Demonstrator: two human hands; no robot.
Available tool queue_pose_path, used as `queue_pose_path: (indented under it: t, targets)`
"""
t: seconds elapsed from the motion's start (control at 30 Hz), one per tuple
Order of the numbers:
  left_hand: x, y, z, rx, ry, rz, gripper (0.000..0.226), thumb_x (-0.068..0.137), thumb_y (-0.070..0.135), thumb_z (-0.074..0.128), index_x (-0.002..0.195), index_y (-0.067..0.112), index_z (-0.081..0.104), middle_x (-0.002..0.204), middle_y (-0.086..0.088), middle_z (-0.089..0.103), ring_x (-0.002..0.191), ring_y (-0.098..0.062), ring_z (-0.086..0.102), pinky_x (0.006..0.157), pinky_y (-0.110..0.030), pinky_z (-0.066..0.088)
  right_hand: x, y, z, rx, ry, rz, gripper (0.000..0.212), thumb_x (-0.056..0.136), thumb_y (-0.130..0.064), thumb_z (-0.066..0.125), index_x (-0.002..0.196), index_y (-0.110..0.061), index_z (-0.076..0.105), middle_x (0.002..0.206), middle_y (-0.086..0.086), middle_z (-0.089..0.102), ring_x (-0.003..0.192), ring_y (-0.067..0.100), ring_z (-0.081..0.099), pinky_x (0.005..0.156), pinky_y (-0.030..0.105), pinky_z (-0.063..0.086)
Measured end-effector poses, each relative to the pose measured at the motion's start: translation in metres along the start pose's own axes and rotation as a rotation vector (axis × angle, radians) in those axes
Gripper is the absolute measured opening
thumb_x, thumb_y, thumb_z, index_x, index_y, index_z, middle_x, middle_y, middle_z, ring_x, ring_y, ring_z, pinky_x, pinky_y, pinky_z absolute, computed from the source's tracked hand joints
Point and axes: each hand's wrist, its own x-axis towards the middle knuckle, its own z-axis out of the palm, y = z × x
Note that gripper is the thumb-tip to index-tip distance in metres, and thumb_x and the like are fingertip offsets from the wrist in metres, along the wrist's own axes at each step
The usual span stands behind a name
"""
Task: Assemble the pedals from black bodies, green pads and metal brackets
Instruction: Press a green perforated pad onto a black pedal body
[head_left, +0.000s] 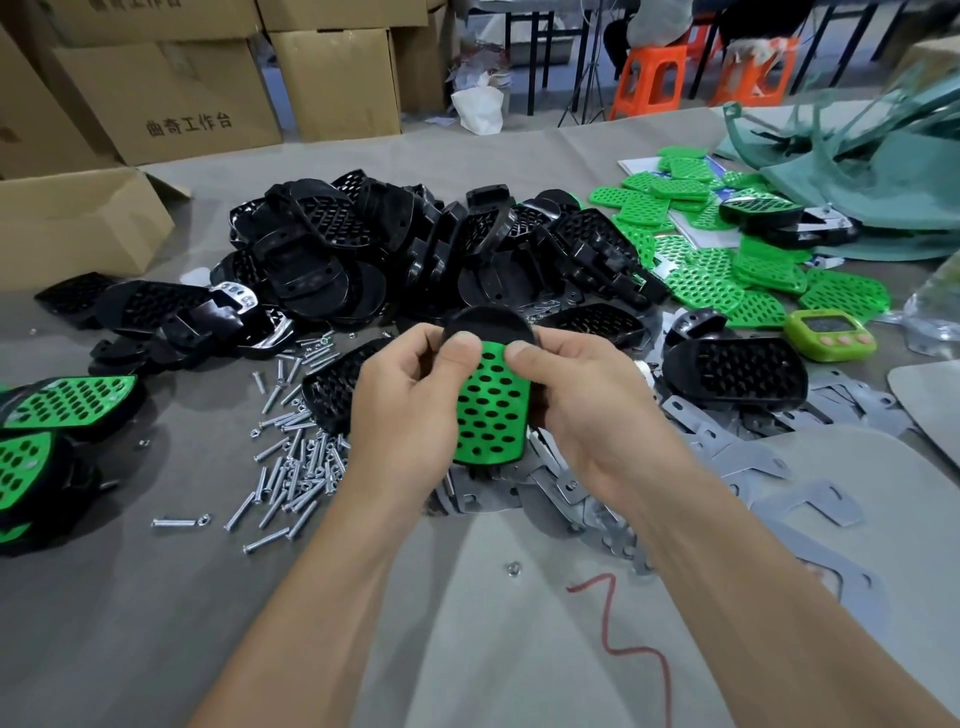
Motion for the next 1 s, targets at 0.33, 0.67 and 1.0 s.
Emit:
queue_pose_path:
  t: [0.33,0.67,1.0]
  targets:
    - [0.012,-0.008,-0.015,-0.244,-0.177,-0.233,0.012,0.097,0.019,0.065,0.099,0.015,0.076,0.103,-0.008,0.077,0.095,-0.025,0.072,0.083,-0.046,0.060,0.004,-0.001,-0.009,0.006,-0.042,0.027,0.027,0.101,-0.001,0.050,0.116,-0.004,0.072,0.112,0.020,0.074,0.107,0.038,0.070,0.100,0.057,0.053]
    - [0.007,0.004,-0.022,-0.252,-0.135,-0.134,0.034,0.092,-0.010,0.062,0.110,0.018,0.071,0.094,-0.017,0.058,0.077,-0.016,0.065,0.066,-0.023,0.057,-0.004,-0.003,-0.006,-0.028,-0.111,-0.075,0.032,0.092,0.013,0.058,0.119,0.000,0.069,0.111,0.024,0.073,0.097,0.031,0.072,0.091,0.046,0.059]
    - [-0.015,0.003,-0.104,-0.630,0.031,-0.266,0.031,0.075,0.002,0.066,0.103,0.008,0.074,0.094,-0.007,0.079,0.078,-0.017,0.076,0.064,-0.028,0.063,-0.006,-0.018,0.030,-0.478,-0.046,-0.064,0.014,0.082,-0.018,0.071,0.089,-0.026,0.080,0.088,0.004,0.079,0.081,0.023,0.071,0.078,0.038,0.059]
